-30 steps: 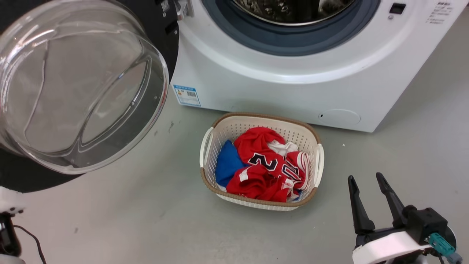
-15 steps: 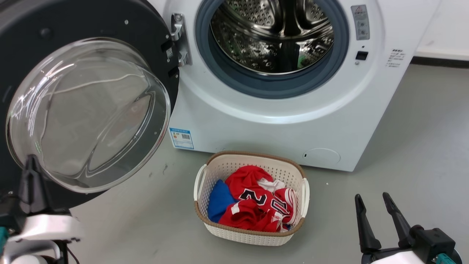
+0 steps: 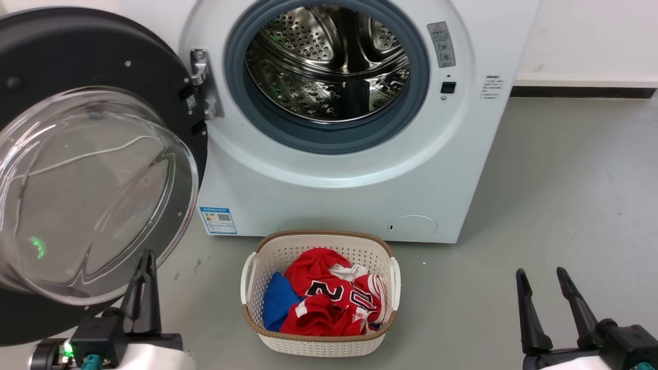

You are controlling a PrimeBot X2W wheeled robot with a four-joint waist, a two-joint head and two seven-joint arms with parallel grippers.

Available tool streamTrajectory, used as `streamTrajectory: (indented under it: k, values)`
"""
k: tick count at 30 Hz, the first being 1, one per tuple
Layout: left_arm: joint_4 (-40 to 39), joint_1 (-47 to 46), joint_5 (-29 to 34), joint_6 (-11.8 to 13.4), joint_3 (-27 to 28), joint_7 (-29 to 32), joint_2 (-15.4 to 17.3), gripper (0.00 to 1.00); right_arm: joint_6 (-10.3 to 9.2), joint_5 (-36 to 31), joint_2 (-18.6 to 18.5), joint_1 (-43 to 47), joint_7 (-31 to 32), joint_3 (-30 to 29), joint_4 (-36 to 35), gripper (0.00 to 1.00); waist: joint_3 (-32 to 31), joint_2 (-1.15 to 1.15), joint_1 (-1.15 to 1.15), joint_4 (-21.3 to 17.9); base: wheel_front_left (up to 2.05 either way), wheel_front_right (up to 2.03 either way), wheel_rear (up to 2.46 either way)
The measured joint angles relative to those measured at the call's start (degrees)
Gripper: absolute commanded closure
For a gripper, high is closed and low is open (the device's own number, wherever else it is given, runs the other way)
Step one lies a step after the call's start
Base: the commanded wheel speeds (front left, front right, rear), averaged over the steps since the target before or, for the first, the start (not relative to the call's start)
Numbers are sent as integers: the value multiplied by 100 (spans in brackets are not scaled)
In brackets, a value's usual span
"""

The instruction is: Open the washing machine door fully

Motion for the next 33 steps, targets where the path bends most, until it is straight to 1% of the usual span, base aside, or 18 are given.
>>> streamTrajectory:
  k: [10,11,12,16,19,26,33]
  values:
    - [47,293,-120,354,-412,0,-25,100,0,27,-1,190,0,-102,-116,0,-60,0,0,-331,0,0,0]
    - [45,322,-177,378,-450,0,-26,78,0,29,-1,198,0,-110,-119,0,-62,0,0,-349,0,0,0]
    - [58,350,-253,402,-503,0,-27,0,0,33,-1,202,0,-119,-122,0,-64,0,1,-362,0,0,0]
    - [63,382,-283,474,-688,0,-31,0,0,45,-1,219,0,-138,-120,0,-72,0,0,-375,0,0,0]
    - [63,400,-166,476,-825,0,-33,0,0,66,-1,231,0,-140,-118,0,-77,0,1,-374,0,0,0]
    - [43,448,-157,600,-1050,0,-36,0,0,97,-1,234,0,-119,-119,0,-66,0,0,-390,0,0,0]
    - [57,448,-168,597,-1048,0,-34,0,0,136,-1,233,0,-82,-111,0,-57,0,1,-400,0,0,0]
